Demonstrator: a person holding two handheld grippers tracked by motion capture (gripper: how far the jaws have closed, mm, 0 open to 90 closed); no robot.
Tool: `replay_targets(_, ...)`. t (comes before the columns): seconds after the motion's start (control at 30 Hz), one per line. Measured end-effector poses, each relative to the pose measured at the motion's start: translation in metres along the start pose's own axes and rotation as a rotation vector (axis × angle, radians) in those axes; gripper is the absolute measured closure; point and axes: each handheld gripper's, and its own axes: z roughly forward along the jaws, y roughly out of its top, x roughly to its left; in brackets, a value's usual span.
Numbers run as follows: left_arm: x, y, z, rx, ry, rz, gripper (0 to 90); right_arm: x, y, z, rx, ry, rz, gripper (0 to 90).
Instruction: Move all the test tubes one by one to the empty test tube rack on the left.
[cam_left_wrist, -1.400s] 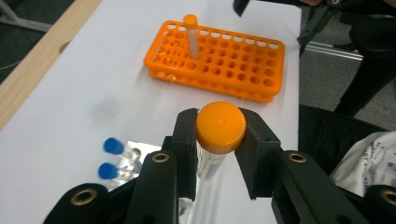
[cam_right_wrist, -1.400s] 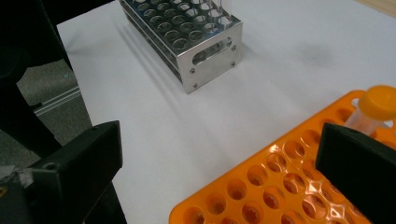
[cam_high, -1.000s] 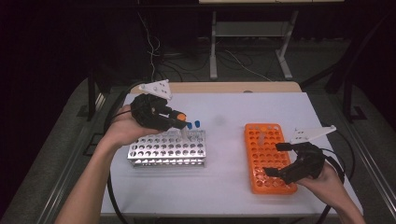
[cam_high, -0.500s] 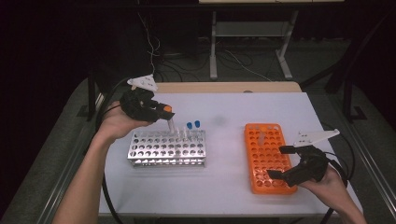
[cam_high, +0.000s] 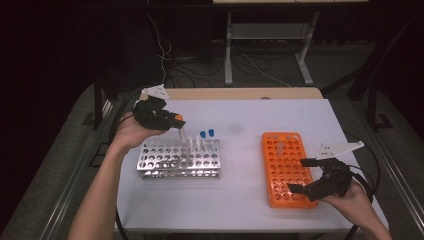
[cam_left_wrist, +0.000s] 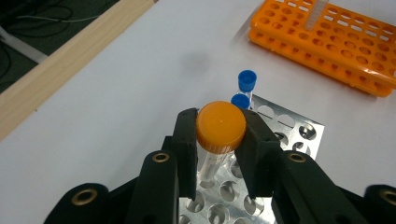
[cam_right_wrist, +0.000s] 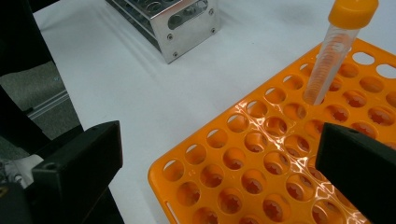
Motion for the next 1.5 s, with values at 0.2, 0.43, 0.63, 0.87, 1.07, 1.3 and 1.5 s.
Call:
replay_targets(0.2,0.006,-0.008,0.009,-0.003,-0.014,-0.033,69.0,-0.003,-0.004,-0.001,-0.005,-0.011,0.011,0.2)
replay_targets(0.43,0.006,-0.013,0.015,0.012,-0.024,-0.043,68.9,-0.011,-0.003,0.0,-0.019,-0.024,0.022,0.2)
replay_targets(0.63,0.008,-0.022,0.021,0.026,-0.034,-0.057,68.9,-0.018,0.002,0.003,-0.016,-0.03,0.026,0.2)
replay_targets(0.87,0.007,-0.029,0.027,0.024,-0.054,-0.06,68.7,-0.025,0.005,0.011,0.001,-0.041,0.029,0.2)
replay_targets(1.07,0.008,-0.033,0.027,0.013,-0.091,-0.117,61.8,-0.03,0.007,0.016,0.006,-0.043,0.033,0.2)
replay_targets(1.3,0.001,-0.031,0.015,-0.02,-0.085,-0.145,45.7,-0.036,0.009,0.02,0.018,-0.048,0.039,0.2)
replay_targets(1.5,-0.009,-0.03,0.003,-0.049,-0.068,-0.138,32.0,-0.041,0.011,0.023,0.023,-0.052,0.048,0.2)
